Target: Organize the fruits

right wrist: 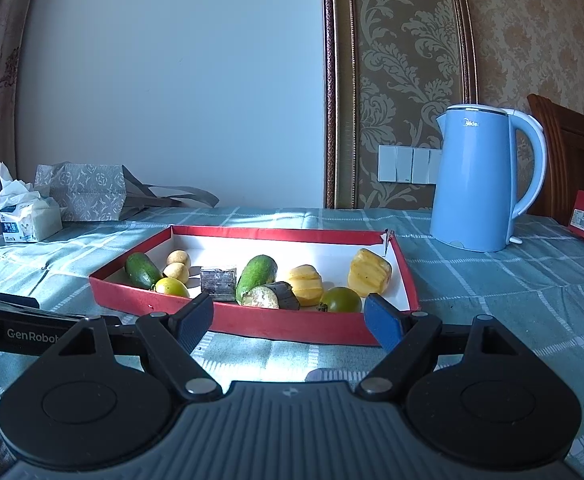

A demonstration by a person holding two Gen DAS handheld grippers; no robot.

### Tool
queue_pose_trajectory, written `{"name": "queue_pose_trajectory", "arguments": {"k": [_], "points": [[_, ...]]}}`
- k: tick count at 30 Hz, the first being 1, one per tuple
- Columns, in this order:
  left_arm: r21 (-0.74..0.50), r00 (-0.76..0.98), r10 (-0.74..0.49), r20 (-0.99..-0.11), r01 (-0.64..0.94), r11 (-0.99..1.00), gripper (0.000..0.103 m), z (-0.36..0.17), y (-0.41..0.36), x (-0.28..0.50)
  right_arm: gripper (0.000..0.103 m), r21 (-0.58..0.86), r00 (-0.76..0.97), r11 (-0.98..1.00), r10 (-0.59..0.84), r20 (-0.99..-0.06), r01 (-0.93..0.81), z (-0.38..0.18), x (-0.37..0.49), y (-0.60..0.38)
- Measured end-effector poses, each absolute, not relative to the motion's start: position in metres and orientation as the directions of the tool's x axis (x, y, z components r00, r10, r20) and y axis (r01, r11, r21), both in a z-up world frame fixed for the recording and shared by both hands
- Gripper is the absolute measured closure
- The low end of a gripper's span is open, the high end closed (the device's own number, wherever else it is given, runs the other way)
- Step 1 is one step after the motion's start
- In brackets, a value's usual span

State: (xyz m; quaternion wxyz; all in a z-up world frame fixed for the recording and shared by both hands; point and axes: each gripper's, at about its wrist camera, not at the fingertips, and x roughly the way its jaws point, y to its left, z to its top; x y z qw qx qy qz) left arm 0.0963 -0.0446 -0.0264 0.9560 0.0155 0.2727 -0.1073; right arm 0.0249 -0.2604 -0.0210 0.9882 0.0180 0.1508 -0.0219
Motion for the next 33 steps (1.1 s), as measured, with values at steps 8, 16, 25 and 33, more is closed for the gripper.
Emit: {"name": "queue_pose_trajectory", "arguments": {"k": [8, 16, 25, 33], "points": [[-0.021, 0.831, -0.191, -0.523, 0.211, 0.977, 0.000, -0.0274, -0.0451, 0.0962, 0.020, 0.030, 0.954, 0.998, -0.038, -0.296, 0.049, -0.0208, 0.0238, -0.2601], [-0.008, 0.829, -0.190, -0.526, 0.218, 0.976, 0.000, -0.0289, -0.0476, 0.0969, 0.020, 0.029, 0.955, 0.998, -0.038, -0.295, 0.049, -0.0208, 0.0235, -0.2598], [-0.065, 0.825, -0.198, -0.529, 0.194, 0.979, 0.000, -0.0281, -0.0383, 0.1024, 0.020, 0.022, 0.956, 0.999, -0.041, -0.291, 0.049, -0.0201, 0.0230, -0.2576], [-0.015, 0.842, -0.172, -0.511, 0.191, 0.982, 0.000, -0.0273, -0.0435, 0.0989, 0.020, 0.018, 0.956, 0.999, -0.041, -0.291, 0.048, -0.0199, 0.0225, -0.2566]]}}
